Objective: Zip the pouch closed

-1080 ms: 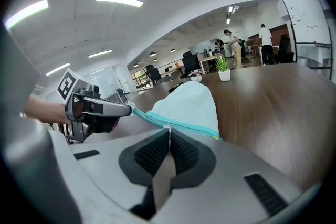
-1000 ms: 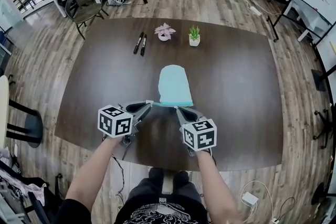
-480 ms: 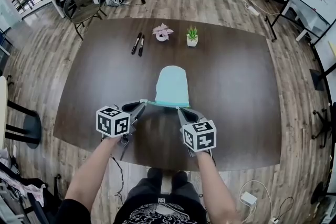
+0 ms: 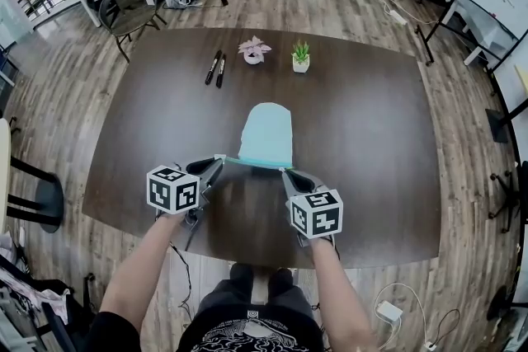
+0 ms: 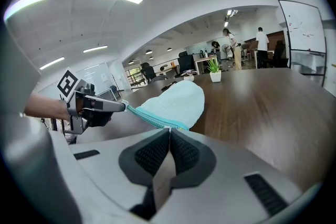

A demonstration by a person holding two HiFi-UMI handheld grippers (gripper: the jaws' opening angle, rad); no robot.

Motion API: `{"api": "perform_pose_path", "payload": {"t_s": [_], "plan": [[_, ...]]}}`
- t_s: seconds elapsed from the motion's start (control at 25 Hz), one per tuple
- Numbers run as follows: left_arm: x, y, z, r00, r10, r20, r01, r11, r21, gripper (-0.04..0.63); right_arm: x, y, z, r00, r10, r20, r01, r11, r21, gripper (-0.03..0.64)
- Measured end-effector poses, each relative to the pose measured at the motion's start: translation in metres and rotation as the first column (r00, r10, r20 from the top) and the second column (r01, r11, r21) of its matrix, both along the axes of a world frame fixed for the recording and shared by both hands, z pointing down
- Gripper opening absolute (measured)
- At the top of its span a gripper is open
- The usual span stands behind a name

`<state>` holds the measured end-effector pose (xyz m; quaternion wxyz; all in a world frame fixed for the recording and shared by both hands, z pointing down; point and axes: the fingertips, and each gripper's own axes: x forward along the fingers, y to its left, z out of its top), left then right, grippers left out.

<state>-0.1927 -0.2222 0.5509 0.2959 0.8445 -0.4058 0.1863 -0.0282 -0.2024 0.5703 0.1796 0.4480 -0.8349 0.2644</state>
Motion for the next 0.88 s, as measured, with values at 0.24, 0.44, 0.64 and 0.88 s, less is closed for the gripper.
{"api": "perform_pose_path", "payload": {"t_s": [0.24, 0.44, 0.64, 0.88], "plan": [[-0.001, 0.001, 0.003, 1.000, -0.007, 0.003, 0.007, 1.000, -0.003, 0.023, 0.002, 0.001, 0.001, 1.000, 0.005, -0.008, -0.005, 1.000, 0.001, 0.006], [0.000, 0.000, 0.003, 1.000, 0.002, 0.005, -0.002, 1.000, 0.002, 0.023, 0.009, -0.003, 0.000, 1.000, 0.020, -0.010, -0.020, 1.000, 0.001, 0.006], [-0.002, 0.003, 0.007, 1.000, 0.001, 0.005, -0.001, 1.000, -0.009, 0.023, 0.012, -0.001, -0.001, 1.000, 0.010, -0.017, -0.010, 1.000, 0.003, 0.009], [-0.003, 0.005, 0.009, 1.000, -0.003, 0.009, 0.003, 1.000, -0.006, 0.023, 0.013, -0.001, -0.002, 1.000, 0.016, -0.018, -0.016, 1.000, 0.006, 0.009]]}}
